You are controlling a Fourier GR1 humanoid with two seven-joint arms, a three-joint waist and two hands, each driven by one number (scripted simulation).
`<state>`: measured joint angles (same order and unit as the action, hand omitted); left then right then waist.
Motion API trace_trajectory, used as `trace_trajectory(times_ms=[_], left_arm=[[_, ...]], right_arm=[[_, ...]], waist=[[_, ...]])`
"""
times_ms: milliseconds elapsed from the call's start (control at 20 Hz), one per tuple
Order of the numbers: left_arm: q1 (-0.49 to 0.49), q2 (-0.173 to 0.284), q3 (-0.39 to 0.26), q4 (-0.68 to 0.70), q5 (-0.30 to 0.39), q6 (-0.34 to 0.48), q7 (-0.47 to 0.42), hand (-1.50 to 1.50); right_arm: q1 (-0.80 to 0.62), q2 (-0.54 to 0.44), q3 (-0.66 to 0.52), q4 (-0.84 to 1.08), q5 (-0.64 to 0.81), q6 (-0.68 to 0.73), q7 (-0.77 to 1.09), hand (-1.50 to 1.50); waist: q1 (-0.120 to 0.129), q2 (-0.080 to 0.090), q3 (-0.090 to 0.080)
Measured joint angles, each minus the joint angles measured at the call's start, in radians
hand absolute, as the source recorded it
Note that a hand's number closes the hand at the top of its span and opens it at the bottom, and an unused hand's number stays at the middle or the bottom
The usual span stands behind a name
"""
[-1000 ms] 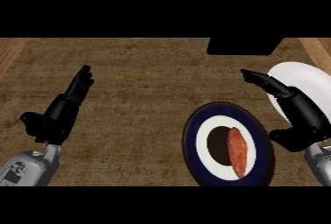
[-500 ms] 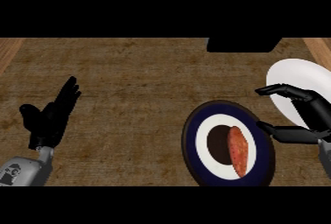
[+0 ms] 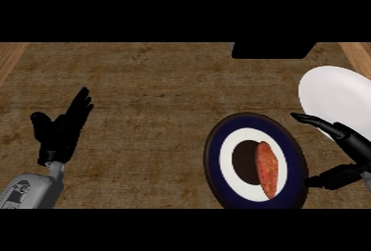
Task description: Pick the sweet potato from the plate and place it in the plate
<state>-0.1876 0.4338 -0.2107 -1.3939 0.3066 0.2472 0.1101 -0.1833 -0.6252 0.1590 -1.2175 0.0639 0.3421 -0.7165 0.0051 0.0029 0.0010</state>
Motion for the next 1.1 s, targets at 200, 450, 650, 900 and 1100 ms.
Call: trace_trajectory(times_ms=[200, 450, 650, 900, 1100], left_arm=[[0.024, -0.006, 0.015, -0.014, -0.014, -0.018, -0.003, 0.0], [0.013, -0.019, 0.048, 0.017, -0.027, -0.048, -0.006, 0.0], [-0.009, -0.027, 0.067, 0.041, -0.038, -0.06, -0.002, 0.0], [0.004, -0.048, 0.073, 0.022, -0.059, -0.06, 0.006, 0.0], [0.002, -0.042, 0.102, 0.036, -0.059, -0.089, 0.007, 0.0]], right_arm=[[0.008, -0.035, 0.004, -0.035, 0.074, 0.007, 0.016, -1.5], [0.013, -0.039, 0.021, -0.132, 0.145, 0.027, 0.114, -1.5], [0.018, -0.051, 0.055, -0.189, 0.209, 0.062, 0.197, -1.5], [0.025, -0.043, 0.092, -0.256, 0.326, 0.049, 0.287, -1.5], [-0.005, -0.013, 0.125, -0.267, 0.418, 0.054, 0.368, -1.5]], waist=[[-0.003, -0.003, -0.001], [-0.006, -0.004, -0.001], [-0.008, -0.004, -0.002], [-0.006, -0.004, -0.001], [-0.004, -0.003, -0.001]])
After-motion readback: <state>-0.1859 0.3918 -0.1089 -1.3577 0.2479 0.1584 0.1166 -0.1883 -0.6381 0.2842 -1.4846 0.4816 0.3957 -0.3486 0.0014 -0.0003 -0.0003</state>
